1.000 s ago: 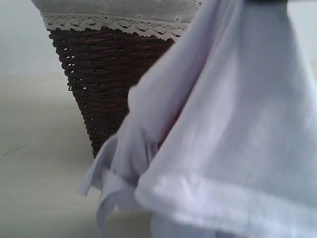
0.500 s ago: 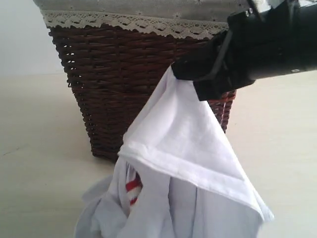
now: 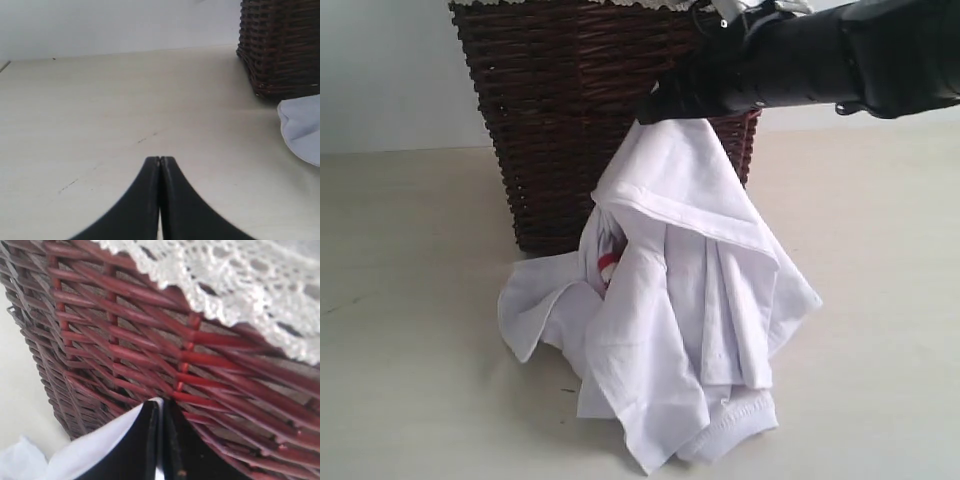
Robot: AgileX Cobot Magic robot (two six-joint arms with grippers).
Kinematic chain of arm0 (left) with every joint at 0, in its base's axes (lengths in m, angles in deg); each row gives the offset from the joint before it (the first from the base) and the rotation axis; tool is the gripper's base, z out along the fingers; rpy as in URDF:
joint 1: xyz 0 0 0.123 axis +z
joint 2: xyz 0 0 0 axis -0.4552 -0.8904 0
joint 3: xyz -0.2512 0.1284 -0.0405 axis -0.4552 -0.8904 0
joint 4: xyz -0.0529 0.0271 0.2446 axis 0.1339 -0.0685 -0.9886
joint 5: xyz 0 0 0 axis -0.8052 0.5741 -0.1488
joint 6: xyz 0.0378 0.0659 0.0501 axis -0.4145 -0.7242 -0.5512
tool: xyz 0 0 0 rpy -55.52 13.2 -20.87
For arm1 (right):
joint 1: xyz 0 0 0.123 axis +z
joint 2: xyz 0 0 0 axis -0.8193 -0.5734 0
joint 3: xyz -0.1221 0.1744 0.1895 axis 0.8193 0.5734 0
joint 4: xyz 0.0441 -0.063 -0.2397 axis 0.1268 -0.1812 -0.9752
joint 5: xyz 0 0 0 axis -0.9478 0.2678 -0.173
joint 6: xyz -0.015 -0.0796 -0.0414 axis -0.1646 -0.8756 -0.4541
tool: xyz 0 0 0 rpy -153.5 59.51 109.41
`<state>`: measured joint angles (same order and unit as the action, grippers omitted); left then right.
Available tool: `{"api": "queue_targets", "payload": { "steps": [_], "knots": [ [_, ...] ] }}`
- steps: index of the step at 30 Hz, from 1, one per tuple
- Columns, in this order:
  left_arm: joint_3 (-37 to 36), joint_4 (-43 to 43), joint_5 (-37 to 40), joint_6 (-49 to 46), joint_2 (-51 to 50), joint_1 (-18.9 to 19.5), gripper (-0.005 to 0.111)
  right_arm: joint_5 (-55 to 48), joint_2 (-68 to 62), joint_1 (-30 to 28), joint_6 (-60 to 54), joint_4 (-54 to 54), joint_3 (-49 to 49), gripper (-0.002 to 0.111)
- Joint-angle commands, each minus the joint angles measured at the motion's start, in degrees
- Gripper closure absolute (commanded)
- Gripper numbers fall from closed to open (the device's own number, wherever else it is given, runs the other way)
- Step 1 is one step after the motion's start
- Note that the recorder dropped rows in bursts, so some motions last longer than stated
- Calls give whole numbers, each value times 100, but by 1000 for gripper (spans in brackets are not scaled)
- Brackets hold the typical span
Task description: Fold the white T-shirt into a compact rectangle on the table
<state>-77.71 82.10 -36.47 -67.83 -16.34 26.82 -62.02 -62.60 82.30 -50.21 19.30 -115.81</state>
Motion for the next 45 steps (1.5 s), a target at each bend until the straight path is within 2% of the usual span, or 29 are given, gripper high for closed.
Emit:
{"api": "queue_targets", "payload": {
  "steps": [1, 5, 9, 14, 20, 26, 34, 37, 39, 42, 45],
  "knots": [
    [1, 3, -52, -13, 38, 12, 107, -96, -526, 2, 52, 298, -691, 108],
    [1, 3, -52, -13, 38, 12, 107, -113, -665, -23, 79, 258, -917, 108],
    [1, 3, -52, -13, 38, 12, 107, 198, -706, -293, 468, 259, -1181, 108],
    [1, 3, -52, -13, 38, 12, 107, -313, -1044, -601, 755, 259, -1584, 108],
    [1, 3, -52, -13, 38, 12, 107, -388, -1364, -604, 874, 259, -1894, 108],
    [1, 3, -52, -13, 38, 12, 107, -1698, -1219, -604, 841, 177, -1927, 108],
    [1, 3, -52, -13, 38, 12, 107, -4299, -372, -595, 881, 20, -1915, 108],
    [1, 3, -52, -13, 38, 12, 107, -4886, 3, -519, 902, 180, -1915, 108],
    [1, 3, -52, -13, 38, 12, 107, -4914, 227, -349, 902, 498, -1915, 108],
    [1, 3, -52, -13, 38, 12, 107, -4053, 402, 417, 176, 1472, -1915, 108],
    [1, 3, -52, -13, 38, 12, 107, -2883, 229, 878, 415, 864, -1851, 108]
  ]
}}
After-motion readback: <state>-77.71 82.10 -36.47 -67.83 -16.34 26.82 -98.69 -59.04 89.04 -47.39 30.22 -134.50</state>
